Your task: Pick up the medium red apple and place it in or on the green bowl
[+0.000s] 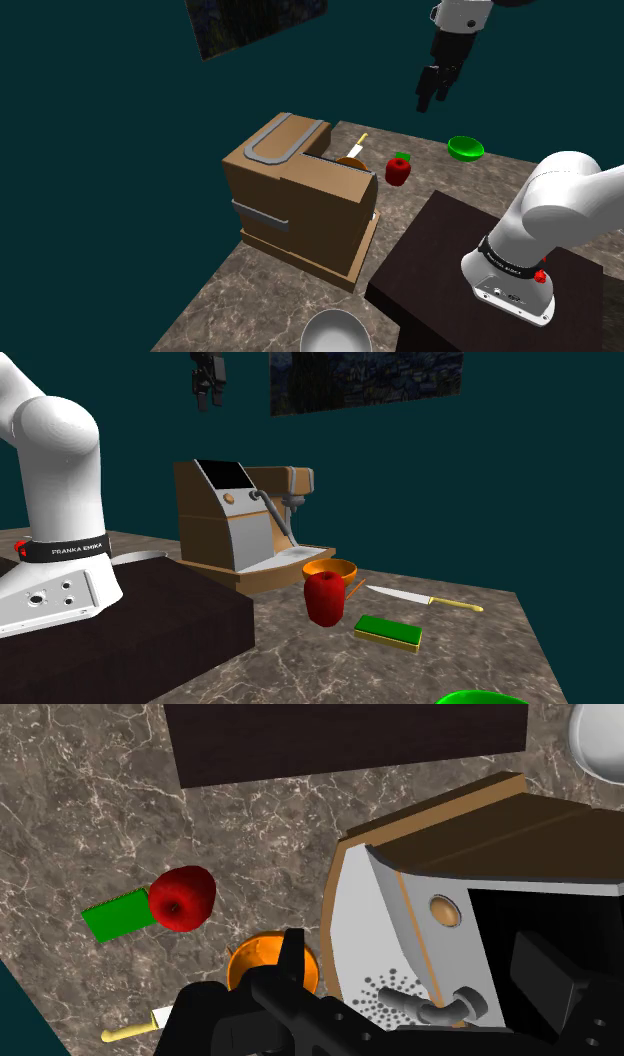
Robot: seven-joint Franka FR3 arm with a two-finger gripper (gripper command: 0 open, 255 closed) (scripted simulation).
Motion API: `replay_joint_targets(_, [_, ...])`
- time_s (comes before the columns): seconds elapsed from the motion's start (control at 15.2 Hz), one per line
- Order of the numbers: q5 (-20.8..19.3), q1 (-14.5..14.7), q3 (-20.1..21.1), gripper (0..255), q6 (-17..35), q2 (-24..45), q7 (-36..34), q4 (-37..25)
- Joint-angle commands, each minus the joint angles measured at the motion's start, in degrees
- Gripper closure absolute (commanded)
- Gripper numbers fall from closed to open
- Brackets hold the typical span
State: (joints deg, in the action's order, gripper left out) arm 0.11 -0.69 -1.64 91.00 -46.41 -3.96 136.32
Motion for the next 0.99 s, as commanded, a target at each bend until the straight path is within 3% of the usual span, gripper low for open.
replay_joint_targets(0.0, [0.00, 0.00, 0.00, 0, 0.00, 0.00, 0.00, 0.00])
replay_joint_targets(0.46, [-3.34, -3.15, -4.07, 0, 13.89, 3.24, 1.75, 8.98])
replay_joint_targets(0.92, [-6.26, -6.33, -8.68, 0, 29.05, 11.11, 3.46, 14.45])
